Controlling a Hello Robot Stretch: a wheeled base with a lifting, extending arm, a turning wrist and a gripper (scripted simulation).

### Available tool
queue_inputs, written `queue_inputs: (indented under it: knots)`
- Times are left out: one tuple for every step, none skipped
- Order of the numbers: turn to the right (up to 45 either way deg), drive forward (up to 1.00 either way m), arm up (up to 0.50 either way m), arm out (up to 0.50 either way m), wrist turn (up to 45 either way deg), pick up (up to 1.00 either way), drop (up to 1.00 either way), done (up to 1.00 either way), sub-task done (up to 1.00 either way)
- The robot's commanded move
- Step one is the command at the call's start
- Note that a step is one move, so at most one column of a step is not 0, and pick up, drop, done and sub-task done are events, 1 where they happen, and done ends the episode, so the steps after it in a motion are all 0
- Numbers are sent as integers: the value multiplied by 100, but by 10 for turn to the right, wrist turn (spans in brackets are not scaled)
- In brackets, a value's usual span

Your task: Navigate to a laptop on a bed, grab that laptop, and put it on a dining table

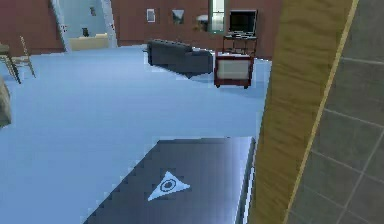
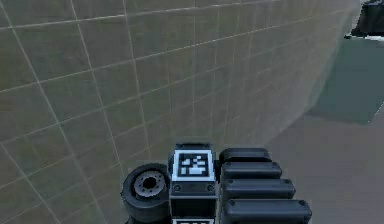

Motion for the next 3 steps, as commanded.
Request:
queue_inputs:
  knots:
    - [-330, 0, 0, 0, 0, 0, 0, 0, 0]
    - [0, 40, 0, 0, 0, 0, 0, 0, 0]
    - [210, 0, 0, 0, 0, 0, 0, 0, 0]
